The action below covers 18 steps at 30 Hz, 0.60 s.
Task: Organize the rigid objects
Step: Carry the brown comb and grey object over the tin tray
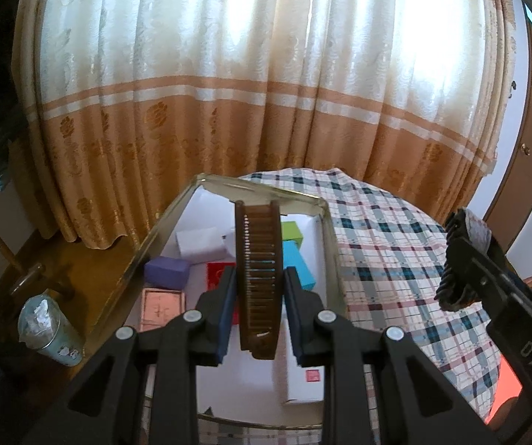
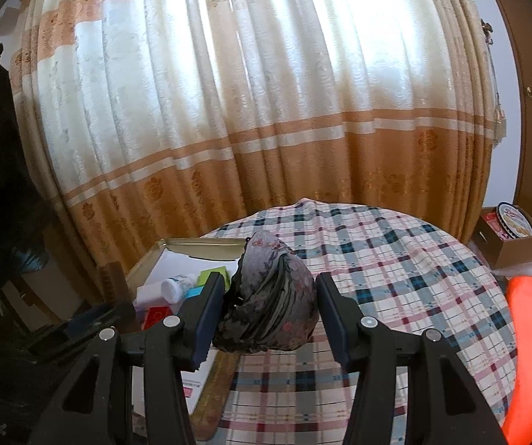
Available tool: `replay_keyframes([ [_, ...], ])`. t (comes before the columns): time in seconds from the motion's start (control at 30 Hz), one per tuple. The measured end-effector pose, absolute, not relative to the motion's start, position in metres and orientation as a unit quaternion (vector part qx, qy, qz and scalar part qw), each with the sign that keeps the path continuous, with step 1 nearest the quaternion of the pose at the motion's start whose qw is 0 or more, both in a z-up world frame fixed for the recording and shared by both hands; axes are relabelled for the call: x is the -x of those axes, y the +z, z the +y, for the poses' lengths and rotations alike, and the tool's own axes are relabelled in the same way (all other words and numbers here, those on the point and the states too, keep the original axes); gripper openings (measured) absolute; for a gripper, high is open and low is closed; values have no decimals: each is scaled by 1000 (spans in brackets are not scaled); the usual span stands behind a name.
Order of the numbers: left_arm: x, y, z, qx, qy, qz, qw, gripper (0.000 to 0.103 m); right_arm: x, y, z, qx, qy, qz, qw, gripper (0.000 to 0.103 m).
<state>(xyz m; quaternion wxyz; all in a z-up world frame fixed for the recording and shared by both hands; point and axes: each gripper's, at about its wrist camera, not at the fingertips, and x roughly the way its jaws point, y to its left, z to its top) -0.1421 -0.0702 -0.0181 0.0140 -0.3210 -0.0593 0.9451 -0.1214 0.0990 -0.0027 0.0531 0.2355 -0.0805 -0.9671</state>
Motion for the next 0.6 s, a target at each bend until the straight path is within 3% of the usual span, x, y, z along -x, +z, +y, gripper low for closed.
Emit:
replay_keyframes([
  [0.6, 147, -30, -102, 335, 940, -63, -14, 24, 134, -8, 59, -248, -962, -68, 87, 54],
])
